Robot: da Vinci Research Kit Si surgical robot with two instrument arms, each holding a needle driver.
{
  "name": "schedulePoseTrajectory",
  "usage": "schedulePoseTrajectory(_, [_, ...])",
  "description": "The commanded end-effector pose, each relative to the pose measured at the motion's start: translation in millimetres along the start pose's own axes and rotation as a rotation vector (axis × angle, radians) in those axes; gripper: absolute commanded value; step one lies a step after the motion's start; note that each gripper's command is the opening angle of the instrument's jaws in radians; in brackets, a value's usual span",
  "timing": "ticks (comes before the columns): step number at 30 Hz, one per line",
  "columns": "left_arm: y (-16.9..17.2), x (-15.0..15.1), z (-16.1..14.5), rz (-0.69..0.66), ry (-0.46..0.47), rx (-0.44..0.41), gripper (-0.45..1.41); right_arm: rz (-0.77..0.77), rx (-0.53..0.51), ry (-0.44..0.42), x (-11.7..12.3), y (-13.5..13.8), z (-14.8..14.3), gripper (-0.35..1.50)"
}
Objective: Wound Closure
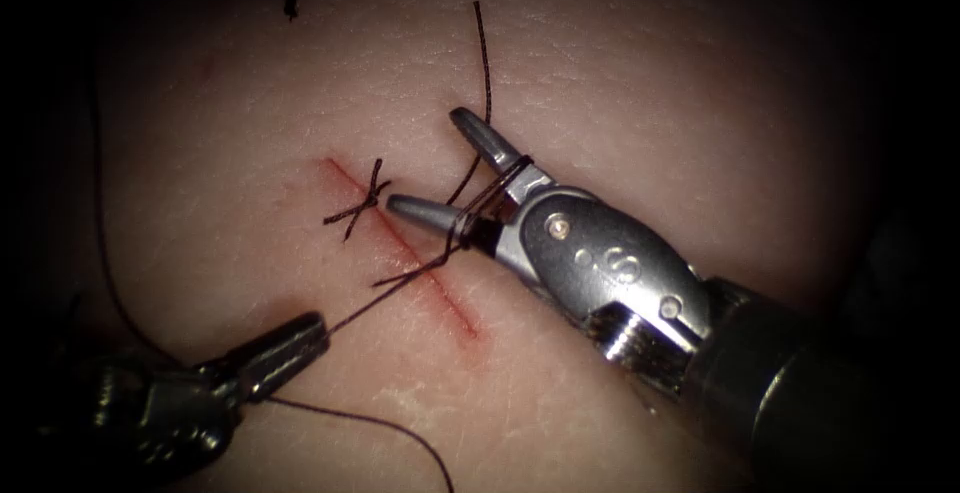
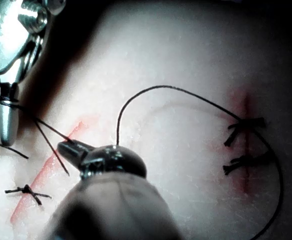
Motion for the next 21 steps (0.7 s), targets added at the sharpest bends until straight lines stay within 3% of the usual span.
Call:
schedulePoseTrajectory(1, [0.7, -0.1, 0.7, -0.005, 0.001, -0.001, -0.45, 0.015, -0.013, -0.008, -0.7, 0.5, 1.1, 0.88])
schedulePoseTrajectory(8, [-1.3, -0.1, 2.6, -0.023, -0.008, 0.002, -0.45, 0.110, -0.058, -0.032, -0.9, 2.7, 1.8, 0.86])
schedulePoseTrajectory(16, [-2.7, -0.6, 5.0, -0.032, -0.015, 0.011, -0.45, 0.233, -0.111, -0.133, -0.9, 4.5, 2.8, 0.88])
schedulePoseTrajectory(21, [-3.4, -1.1, 6.0, -0.034, -0.018, 0.014, -0.45, 0.269, -0.135, -0.199, -0.8, 5.8, 4.0, 0.98])
